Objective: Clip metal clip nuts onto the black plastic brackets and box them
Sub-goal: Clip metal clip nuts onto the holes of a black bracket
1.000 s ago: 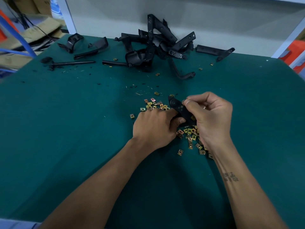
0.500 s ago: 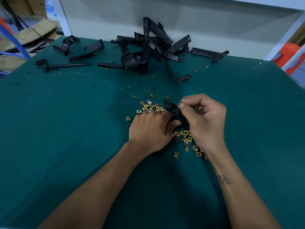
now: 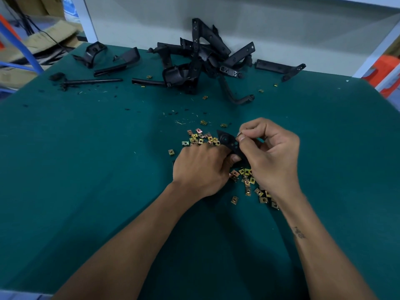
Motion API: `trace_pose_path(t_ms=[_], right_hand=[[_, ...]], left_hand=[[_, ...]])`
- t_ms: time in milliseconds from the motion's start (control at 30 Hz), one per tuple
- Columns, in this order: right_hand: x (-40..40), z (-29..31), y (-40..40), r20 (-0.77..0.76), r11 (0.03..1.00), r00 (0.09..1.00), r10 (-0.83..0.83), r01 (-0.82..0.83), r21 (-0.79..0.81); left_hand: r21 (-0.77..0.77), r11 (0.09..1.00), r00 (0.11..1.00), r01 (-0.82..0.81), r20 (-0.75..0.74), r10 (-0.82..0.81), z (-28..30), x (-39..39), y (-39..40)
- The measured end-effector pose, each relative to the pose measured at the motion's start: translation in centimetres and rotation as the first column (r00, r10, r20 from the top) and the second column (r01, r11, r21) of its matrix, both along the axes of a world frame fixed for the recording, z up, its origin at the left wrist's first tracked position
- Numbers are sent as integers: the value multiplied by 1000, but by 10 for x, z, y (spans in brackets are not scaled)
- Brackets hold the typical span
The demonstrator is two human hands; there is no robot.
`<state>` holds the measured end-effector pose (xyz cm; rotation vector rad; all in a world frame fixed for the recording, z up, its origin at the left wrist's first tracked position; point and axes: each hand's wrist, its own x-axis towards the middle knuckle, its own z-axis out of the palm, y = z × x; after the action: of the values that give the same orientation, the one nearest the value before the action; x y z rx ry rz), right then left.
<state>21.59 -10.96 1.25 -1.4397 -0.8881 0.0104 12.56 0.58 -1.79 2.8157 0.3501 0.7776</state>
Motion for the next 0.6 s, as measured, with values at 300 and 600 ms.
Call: trace_pose_path(t_ms=[300, 600], right_hand=[[5, 5, -3, 44, 995, 999, 27, -23, -96], [3, 10, -2, 85, 989, 994, 64, -52, -137]], left_hand=[[-32, 999, 1000, -12, 21, 13, -1, 0, 1], [-62, 998, 999, -22, 23, 24, -3, 2, 2]])
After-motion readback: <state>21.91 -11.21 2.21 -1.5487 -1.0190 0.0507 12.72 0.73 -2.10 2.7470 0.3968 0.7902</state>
